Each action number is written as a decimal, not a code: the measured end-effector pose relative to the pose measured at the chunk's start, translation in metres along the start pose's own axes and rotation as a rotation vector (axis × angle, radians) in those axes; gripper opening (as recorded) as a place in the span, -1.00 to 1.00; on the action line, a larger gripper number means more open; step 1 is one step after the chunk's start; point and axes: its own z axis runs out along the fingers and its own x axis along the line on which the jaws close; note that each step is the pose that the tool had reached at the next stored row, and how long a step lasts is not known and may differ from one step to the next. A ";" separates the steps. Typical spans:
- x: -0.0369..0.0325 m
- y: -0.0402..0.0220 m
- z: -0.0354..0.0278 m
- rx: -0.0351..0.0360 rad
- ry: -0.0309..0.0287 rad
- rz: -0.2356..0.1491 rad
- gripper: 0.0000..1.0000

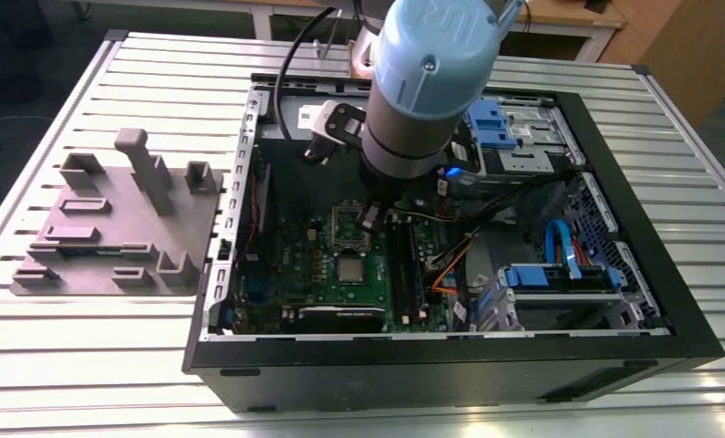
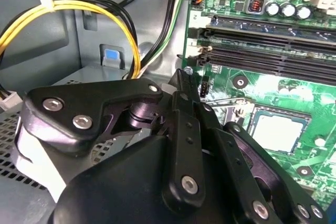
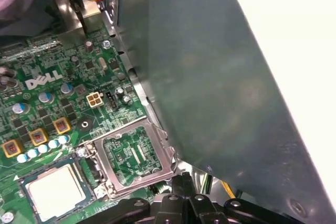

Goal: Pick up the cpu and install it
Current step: 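Close the cpu cover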

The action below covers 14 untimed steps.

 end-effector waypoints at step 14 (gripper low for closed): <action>-0.0028 0.0016 -0.0104 -0.0013 0.0098 0.002 -0.80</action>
